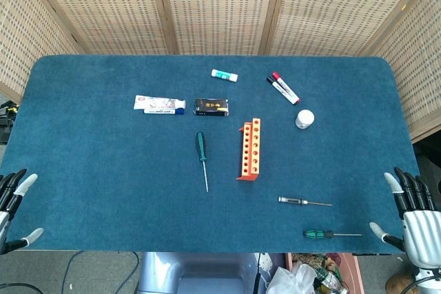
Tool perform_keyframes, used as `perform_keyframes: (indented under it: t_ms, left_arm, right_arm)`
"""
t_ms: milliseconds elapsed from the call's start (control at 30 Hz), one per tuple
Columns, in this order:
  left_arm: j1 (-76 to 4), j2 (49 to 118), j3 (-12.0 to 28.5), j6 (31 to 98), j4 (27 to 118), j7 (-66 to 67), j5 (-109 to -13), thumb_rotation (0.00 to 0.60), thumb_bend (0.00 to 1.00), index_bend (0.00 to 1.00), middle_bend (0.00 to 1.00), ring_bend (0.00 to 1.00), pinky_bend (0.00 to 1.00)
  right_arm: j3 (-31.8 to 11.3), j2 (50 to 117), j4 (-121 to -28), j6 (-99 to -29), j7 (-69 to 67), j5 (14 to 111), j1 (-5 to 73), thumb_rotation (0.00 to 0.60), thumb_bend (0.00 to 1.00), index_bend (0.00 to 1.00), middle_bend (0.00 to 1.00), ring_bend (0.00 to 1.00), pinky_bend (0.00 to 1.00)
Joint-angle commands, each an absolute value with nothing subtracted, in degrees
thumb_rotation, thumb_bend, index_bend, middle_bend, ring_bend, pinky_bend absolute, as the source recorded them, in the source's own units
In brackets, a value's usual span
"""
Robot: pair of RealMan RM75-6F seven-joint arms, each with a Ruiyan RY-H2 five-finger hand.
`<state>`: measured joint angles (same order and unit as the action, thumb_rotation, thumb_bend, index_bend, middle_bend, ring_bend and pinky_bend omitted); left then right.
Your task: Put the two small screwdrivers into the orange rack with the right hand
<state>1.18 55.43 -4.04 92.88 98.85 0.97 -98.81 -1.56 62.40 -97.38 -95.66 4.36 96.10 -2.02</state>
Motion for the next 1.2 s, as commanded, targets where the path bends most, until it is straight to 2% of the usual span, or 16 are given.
perform_keyframes:
  t_ms: [33,200,367,533,700,967,1200]
  left_arm:
    - [1.0,55.5,-3.9,92.6,99.1,1.2,-98.7,0.600,0.00,0.00,0.00,0.00,0.00]
    - [0.8,55.6,-3.8,92.0,99.3,1.9,-98.2,0.600,0.00,0.00,0.00,0.00,0.00]
    - [0.3,55.9,-3.5,90.6,99.6,2.5,-97.1,0.600,0.00,0.00,0.00,0.00,0.00]
    - [-0.1,56.0,-3.2,89.6,100.1,3.2,-96.2,0.600,0.00,0.00,0.00,0.00,0.00]
    - [-0.4,55.9,-2.8,88.8,100.1,3.1,-94.9,0.600,0.00,0.00,0.00,0.00,0.00]
    - [-0.7,55.8,-2.7,88.4,100.0,2.7,-94.5,0.600,0.00,0.00,0.00,0.00,0.00]
    - [-0.7,55.7,-2.8,88.3,99.9,2.3,-94.4,0.600,0.00,0.00,0.00,0.00,0.00]
  right_arm:
    - [-1.3,62.4,-97.3,-94.7,3.8,96.1,-1.6,0.600,0.00,0.00,0.00,0.00,0.00]
    - [-1.2,63.5,-96.9,-90.4,3.9,96.9,1.2,0.600,0.00,0.04,0.00,0.00,0.00]
    - [-2.3,65.5,-96.2,-86.4,-0.1,98.8,5.6,0.600,0.00,0.26,0.00,0.00,0.00]
    - [-4.6,67.1,-98.1,-79.1,-0.3,94.8,10.5,0.600,0.04,0.40,0.00,0.00,0.00]
    - [-5.6,70.7,-100.1,-72.6,7.1,88.3,13.3,0.600,0.08,0.42,0.00,0.00,0.00]
    - [-6.0,75.1,-100.1,-67.1,13.8,81.4,16.0,0.600,0.22,0.43,0.00,0.00,0.00]
    - [-5.7,80.2,-97.9,-65.4,19.1,76.7,17.6,0.600,0.23,0.44,0.00,0.00,0.00]
